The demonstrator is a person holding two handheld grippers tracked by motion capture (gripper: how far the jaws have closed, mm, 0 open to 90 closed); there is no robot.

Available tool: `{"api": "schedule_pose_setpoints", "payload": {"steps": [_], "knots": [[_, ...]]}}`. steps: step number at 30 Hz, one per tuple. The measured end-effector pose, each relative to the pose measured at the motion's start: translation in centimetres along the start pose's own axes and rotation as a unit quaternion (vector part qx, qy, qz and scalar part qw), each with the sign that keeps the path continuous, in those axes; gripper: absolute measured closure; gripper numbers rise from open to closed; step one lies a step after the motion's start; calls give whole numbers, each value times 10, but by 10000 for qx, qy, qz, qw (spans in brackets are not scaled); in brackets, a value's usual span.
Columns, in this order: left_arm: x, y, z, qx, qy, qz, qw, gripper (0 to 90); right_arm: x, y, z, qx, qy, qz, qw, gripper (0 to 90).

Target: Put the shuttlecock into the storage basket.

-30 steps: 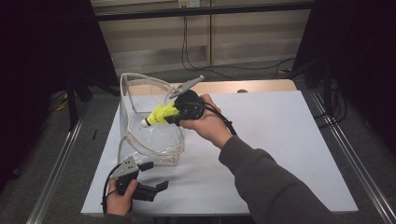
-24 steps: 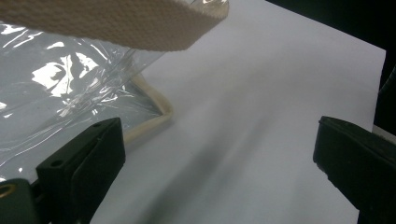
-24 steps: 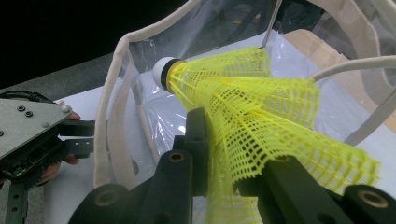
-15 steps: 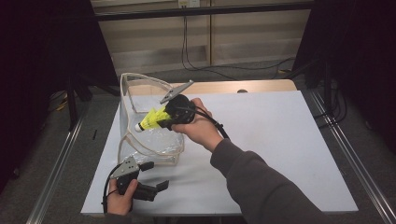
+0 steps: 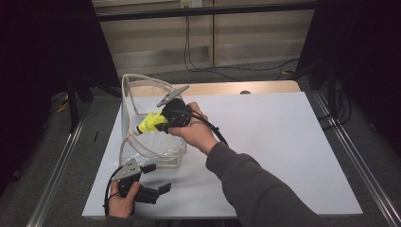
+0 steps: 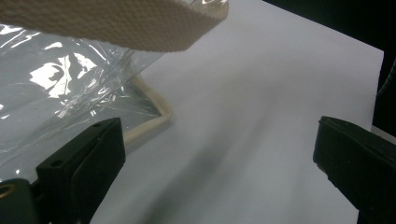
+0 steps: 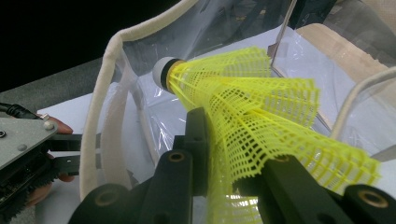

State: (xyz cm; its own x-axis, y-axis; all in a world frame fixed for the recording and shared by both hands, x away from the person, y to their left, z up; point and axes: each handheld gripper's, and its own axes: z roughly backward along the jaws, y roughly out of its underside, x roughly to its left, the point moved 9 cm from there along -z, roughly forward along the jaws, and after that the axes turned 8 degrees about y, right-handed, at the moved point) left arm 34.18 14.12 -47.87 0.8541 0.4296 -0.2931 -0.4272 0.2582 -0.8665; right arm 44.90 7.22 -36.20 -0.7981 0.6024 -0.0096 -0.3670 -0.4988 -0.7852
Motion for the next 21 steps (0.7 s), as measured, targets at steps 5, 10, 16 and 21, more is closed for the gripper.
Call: {"api": "schedule_pose_setpoints", "payload": {"steps": [5,10,16,21], "knots": [[1,0,0,-15,0,7,10000,23,1,0,-4,14,32,-25,10000,793],[1,0,0,-9,1,12,10000,23,1,0,-9,22,40,-68,10000,793],[1,1,0,-15,0,28,10000,23,2,1,-17,37,16,-104,9999,793],[2,1,1,-40,-11,27,10000,23,3,2,-21,47,51,-140,9999,793]]}}
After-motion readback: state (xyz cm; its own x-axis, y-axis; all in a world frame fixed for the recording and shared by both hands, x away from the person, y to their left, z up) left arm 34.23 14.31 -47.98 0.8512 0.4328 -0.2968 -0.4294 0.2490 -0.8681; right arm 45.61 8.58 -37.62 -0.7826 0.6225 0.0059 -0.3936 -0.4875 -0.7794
